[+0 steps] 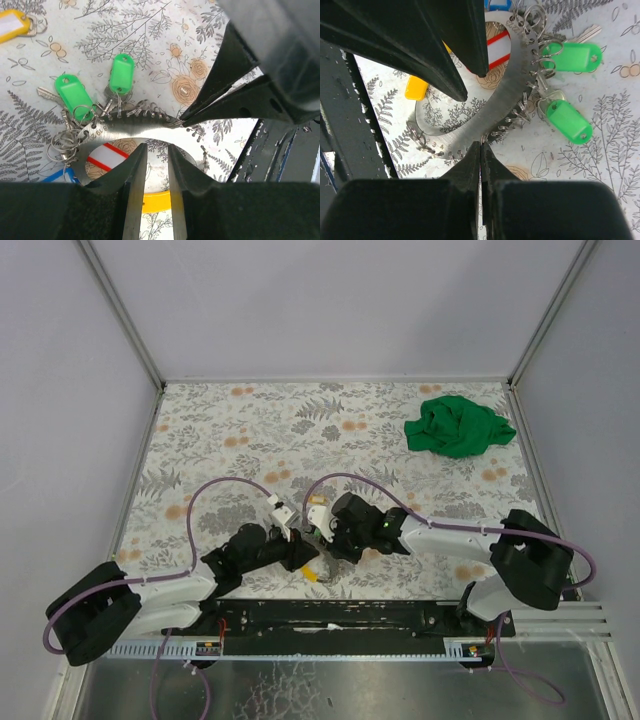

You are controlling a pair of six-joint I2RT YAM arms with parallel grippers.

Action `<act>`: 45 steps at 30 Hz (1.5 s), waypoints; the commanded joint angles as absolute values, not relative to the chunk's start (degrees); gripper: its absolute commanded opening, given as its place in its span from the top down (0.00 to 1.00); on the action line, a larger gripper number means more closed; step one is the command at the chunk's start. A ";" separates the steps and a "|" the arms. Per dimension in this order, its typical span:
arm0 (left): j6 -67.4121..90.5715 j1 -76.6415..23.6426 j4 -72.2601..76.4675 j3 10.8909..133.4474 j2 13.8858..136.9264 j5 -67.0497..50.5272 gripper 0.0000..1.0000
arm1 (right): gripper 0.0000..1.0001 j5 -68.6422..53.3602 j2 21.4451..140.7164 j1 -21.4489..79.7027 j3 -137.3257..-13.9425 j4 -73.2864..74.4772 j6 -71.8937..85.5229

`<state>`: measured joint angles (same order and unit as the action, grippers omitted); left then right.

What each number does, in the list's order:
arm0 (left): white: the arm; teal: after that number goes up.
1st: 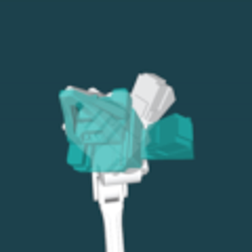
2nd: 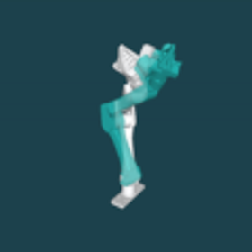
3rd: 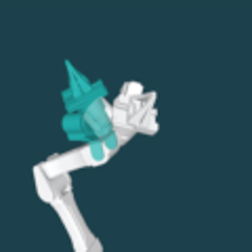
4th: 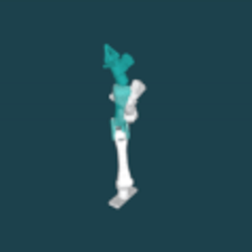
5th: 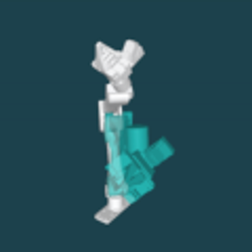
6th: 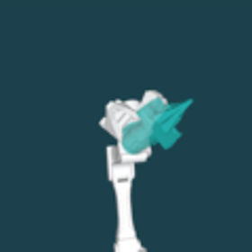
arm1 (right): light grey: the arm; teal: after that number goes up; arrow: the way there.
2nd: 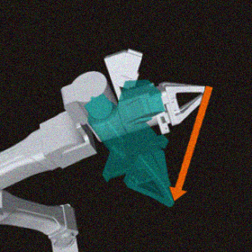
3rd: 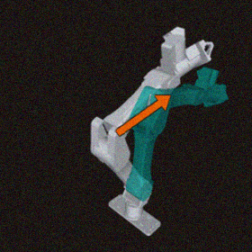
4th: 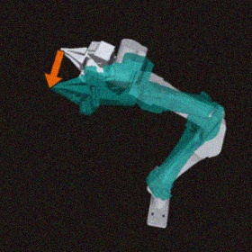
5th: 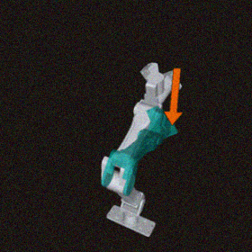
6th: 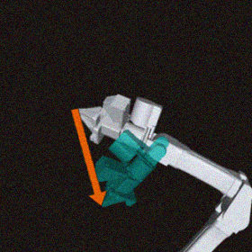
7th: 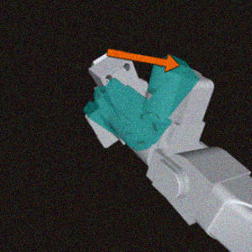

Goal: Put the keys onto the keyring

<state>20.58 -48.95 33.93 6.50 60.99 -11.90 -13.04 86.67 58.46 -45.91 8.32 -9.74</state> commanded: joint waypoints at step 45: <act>-16.86 -48.61 57.92 5.71 64.26 -31.67 0.74 | 1.00 -24.64 67.92 58.11 -39.79 -0.92 -37.75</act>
